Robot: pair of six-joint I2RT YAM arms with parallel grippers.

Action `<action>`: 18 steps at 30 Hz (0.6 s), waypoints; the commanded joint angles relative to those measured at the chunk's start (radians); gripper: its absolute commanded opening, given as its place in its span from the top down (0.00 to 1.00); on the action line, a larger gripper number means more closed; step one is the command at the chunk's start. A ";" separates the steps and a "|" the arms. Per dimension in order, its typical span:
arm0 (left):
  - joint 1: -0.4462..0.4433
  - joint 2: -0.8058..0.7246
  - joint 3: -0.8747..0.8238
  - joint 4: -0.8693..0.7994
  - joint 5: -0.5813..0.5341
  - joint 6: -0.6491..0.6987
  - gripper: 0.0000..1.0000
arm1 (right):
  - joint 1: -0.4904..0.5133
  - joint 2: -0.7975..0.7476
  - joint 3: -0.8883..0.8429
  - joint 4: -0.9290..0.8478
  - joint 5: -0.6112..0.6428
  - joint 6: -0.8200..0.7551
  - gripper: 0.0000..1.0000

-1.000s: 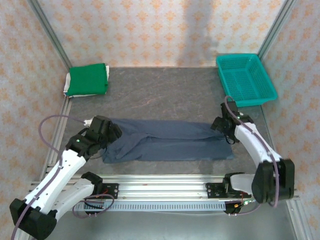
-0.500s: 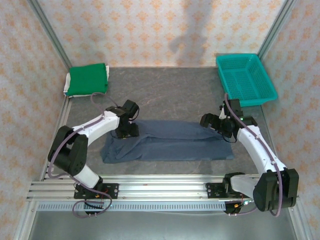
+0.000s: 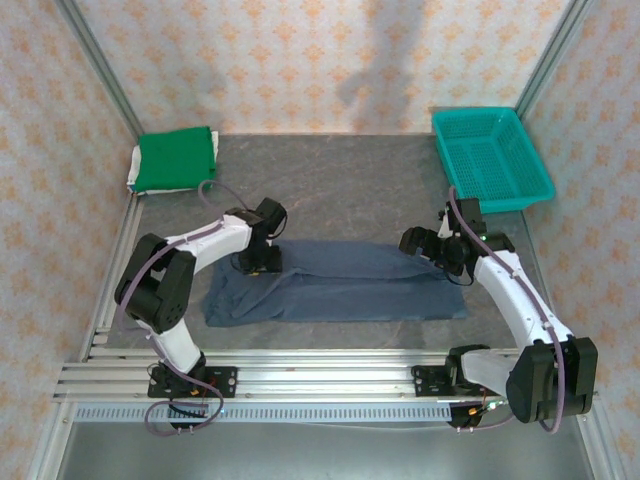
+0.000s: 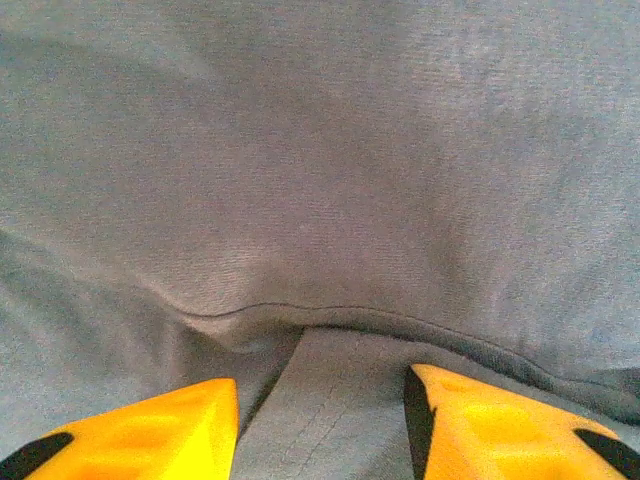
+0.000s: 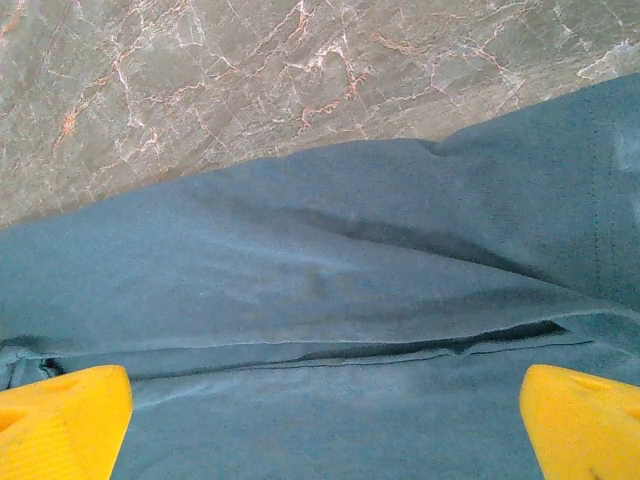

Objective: Fold and stack the t-shirts

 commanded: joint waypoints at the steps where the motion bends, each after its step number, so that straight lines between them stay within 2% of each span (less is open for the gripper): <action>1: -0.010 0.018 0.033 0.013 -0.016 0.025 0.56 | 0.005 -0.001 -0.008 0.015 0.000 0.003 0.01; 10: -0.040 0.007 0.022 0.010 -0.028 0.032 0.88 | 0.005 0.001 -0.012 0.037 0.012 0.018 0.01; 15: -0.080 -0.042 -0.001 0.011 -0.043 0.014 0.96 | 0.005 0.006 -0.013 0.055 0.020 0.030 0.01; 18: -0.126 -0.082 -0.016 0.009 -0.056 -0.011 0.98 | 0.005 0.013 -0.012 0.059 0.027 0.033 0.01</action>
